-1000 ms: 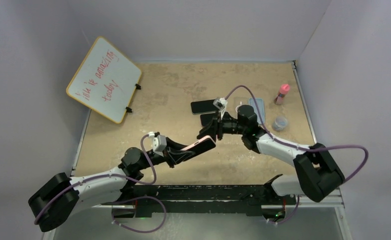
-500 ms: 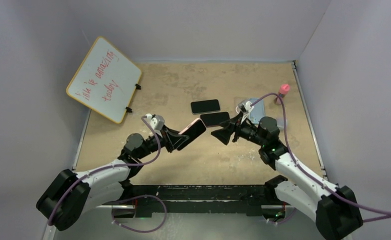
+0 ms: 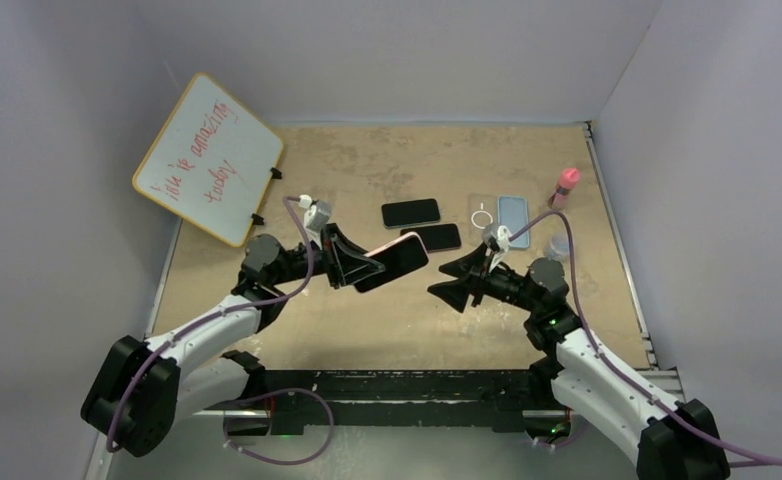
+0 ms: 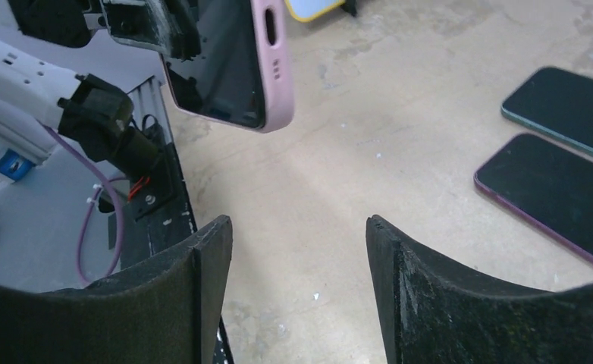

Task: Take the phone out of the phone case
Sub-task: Remove the phone case from the phone.

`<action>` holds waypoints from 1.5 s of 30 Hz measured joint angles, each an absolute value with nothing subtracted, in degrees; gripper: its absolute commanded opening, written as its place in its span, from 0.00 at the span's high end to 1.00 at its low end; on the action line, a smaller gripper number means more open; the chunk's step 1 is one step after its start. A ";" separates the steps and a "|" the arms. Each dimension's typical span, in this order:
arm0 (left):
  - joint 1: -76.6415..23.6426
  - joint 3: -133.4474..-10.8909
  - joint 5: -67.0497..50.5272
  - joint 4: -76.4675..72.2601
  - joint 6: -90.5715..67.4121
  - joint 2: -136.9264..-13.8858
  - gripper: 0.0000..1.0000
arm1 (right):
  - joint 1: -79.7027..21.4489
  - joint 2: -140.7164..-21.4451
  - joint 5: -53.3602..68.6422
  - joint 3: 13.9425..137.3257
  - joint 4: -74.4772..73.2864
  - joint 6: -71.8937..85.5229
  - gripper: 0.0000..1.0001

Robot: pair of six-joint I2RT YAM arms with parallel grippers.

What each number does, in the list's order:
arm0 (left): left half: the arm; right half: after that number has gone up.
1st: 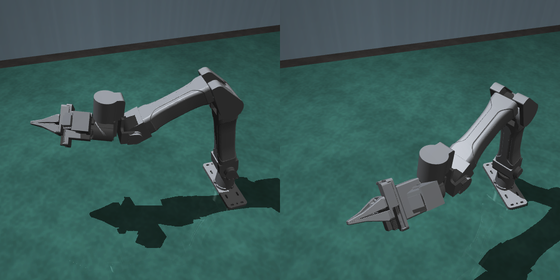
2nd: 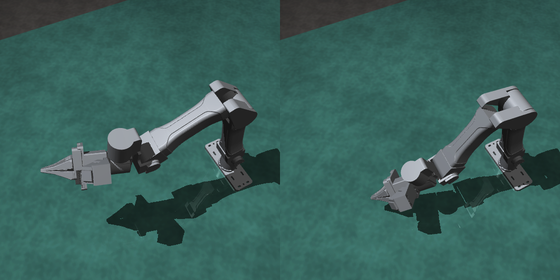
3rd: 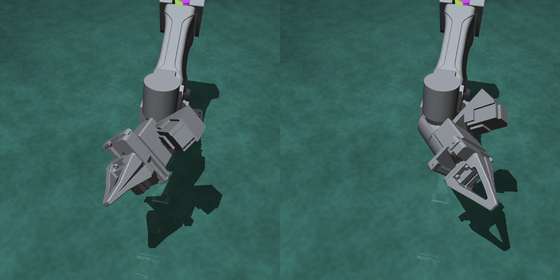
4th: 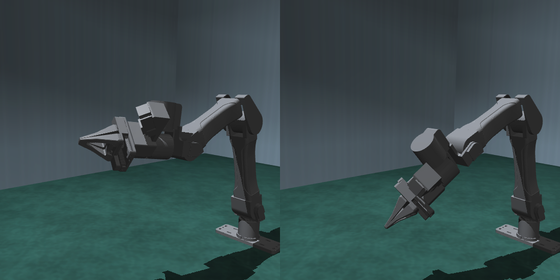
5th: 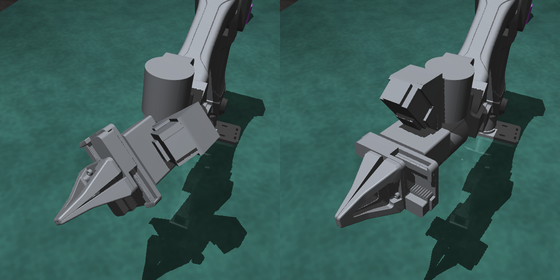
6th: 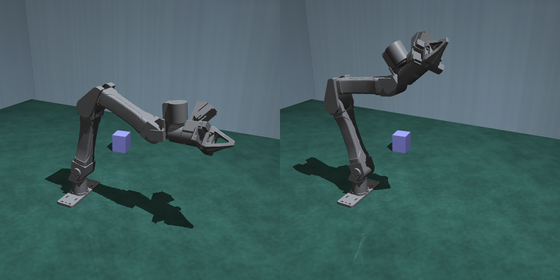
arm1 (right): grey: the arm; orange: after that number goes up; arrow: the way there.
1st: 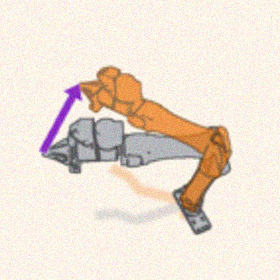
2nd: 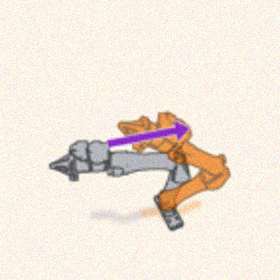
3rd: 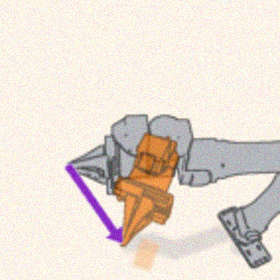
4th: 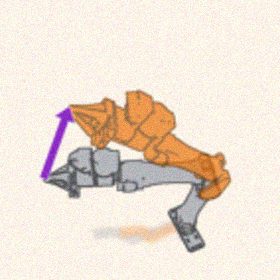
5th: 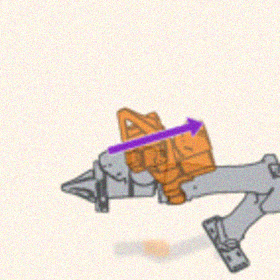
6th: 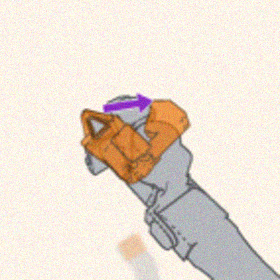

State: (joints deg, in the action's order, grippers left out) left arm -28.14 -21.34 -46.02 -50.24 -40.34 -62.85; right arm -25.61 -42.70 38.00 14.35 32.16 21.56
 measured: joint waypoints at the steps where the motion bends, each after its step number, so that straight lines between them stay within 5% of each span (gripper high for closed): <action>1: -28.14 -22.35 -47.53 -49.12 -40.38 -62.15 1.00 | -25.61 -43.09 38.79 14.24 33.63 21.56 0.35; 22: -28.14 -31.64 -64.84 -30.37 -36.95 -58.61 1.00 | -27.57 -53.87 57.32 10.22 72.71 26.81 0.44; 45: -28.14 -33.10 -69.78 -25.65 -35.27 -59.90 1.00 | -31.29 -55.13 61.67 13.91 67.53 19.00 0.58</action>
State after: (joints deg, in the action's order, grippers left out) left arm -28.14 -33.10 -69.78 -25.65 -35.27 -59.90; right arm -31.29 -55.13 61.67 13.91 67.53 19.00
